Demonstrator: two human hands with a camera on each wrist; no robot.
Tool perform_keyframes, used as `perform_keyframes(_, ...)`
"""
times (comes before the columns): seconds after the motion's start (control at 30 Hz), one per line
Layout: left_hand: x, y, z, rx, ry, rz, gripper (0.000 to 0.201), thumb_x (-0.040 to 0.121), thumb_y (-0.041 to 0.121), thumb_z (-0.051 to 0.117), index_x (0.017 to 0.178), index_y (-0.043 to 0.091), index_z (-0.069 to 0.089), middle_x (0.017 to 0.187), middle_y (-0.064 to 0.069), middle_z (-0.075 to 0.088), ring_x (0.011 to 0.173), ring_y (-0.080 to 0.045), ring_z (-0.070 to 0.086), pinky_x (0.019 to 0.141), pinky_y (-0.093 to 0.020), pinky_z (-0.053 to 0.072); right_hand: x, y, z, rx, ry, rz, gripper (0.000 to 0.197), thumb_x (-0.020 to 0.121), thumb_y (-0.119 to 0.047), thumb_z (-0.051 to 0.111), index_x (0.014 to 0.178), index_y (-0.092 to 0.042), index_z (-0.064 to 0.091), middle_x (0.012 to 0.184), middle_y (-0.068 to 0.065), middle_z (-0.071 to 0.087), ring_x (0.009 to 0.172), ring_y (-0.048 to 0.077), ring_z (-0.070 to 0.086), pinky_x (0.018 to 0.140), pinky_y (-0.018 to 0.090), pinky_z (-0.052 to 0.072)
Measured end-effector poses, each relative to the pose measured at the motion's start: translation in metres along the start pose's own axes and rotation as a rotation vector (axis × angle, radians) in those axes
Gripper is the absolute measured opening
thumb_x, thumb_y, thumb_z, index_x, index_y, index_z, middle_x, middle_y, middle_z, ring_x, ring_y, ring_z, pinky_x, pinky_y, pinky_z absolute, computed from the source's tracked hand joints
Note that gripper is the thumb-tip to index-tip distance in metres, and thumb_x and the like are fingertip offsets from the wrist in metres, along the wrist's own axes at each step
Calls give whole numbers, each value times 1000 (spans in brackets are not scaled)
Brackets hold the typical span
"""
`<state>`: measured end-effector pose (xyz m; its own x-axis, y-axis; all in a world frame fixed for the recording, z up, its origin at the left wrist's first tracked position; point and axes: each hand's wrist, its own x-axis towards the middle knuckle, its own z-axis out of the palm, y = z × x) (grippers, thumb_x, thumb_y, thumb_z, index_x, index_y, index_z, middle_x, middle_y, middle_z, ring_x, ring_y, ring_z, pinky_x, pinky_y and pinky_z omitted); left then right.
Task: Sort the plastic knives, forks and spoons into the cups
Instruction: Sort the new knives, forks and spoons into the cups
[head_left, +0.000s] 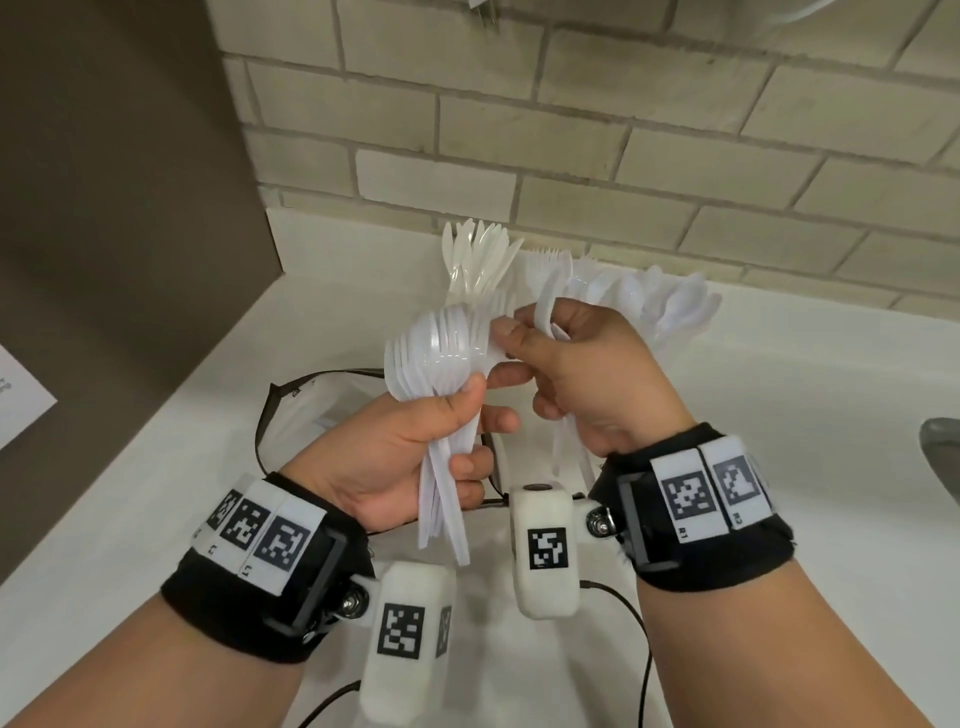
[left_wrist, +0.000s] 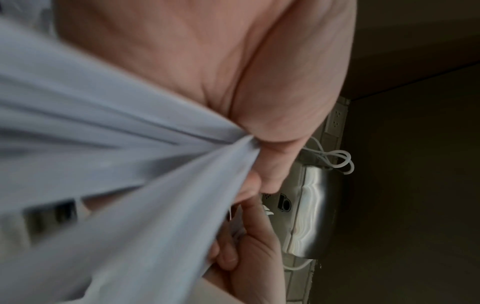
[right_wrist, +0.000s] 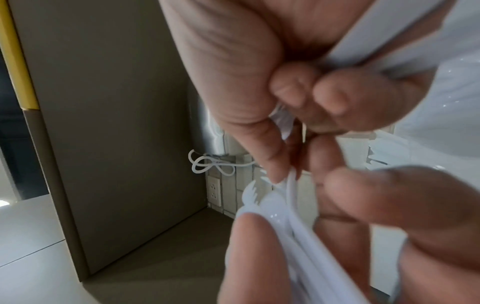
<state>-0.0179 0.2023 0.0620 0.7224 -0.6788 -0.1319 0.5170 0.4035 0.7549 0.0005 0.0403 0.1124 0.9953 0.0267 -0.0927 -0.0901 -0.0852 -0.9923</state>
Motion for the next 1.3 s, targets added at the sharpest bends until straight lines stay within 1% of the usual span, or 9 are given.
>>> perform_keyframes(0.1, 2, 2, 6, 53, 131, 14, 36, 87, 37, 61, 120, 24, 66, 97, -3, 66, 55, -13, 52, 54, -28, 47, 4, 1, 2, -65, 146, -109, 9, 93, -19, 59, 90, -11, 60, 76, 3, 69, 49, 10, 57, 46, 26, 43)
perform_keyframes(0.27, 5, 1, 6, 75, 231, 10, 33, 87, 34, 52, 114, 24, 68, 99, -4, 70, 65, -21, 65, 64, -35, 57, 5, -7, -3, 73, 283, -249, 10, 91, -14, 60, 100, -13, 55, 75, -5, 65, 71, 8, 65, 55, 35, 58)
perform_keyframes(0.4, 7, -1, 6, 147, 262, 19, 35, 88, 36, 55, 118, 23, 67, 81, 0, 59, 47, -10, 45, 53, -25, 44, 3, -4, -1, -86, 139, -159, 11, 82, -16, 73, 88, -20, 64, 79, -8, 66, 68, 11, 66, 59, 36, 59)
perform_keyframes(0.47, 8, -1, 9, 161, 284, 42, 22, 87, 33, 58, 100, 24, 73, 72, 2, 47, 44, -8, 35, 50, -23, 37, -1, -2, 3, -48, 66, -75, 7, 84, -13, 71, 88, -17, 67, 73, -9, 67, 54, 4, 64, 49, 28, 56)
perform_keyframes(0.57, 9, -1, 14, 210, 334, 76, 23, 91, 24, 58, 72, 29, 71, 64, 3, 39, 43, -8, 32, 47, -22, 35, -5, 1, 7, -101, -34, -22, 17, 82, -22, 73, 95, -13, 68, 79, -2, 69, 57, 4, 65, 44, 23, 51)
perform_keyframes(0.77, 9, -2, 19, 332, 341, 129, 3, 88, 14, 61, 85, 12, 62, 62, 3, 59, 44, -7, 39, 46, -22, 40, -6, 3, 13, -95, -94, -18, 31, 76, -22, 79, 96, -1, 66, 66, 2, 67, 48, 8, 61, 42, 19, 44)
perform_keyframes(0.97, 9, -4, 16, 189, 357, 169, 37, 74, 37, 61, 97, 8, 61, 71, -2, 55, 50, -9, 51, 49, -24, 49, -4, 5, 10, 25, -77, 33, 20, 88, -17, 67, 101, -3, 63, 72, 8, 65, 56, 16, 60, 43, 23, 45)
perform_keyframes(1.13, 12, -3, 16, 220, 446, 160, 42, 85, 43, 52, 104, 9, 68, 76, -2, 68, 58, -14, 65, 56, -28, 57, -2, 9, 7, 163, -35, 31, 13, 91, -11, 62, 102, -4, 62, 79, 8, 67, 61, 16, 64, 50, 26, 50)
perform_keyframes(1.3, 10, -2, 18, 238, 465, 146, 34, 96, 32, 47, 104, 7, 68, 83, -5, 74, 61, -16, 68, 53, -26, 56, -2, 9, 6, 332, 12, -31, 7, 96, -4, 51, 98, -6, 57, 53, -5, 60, 32, 4, 45, 39, 17, 38)
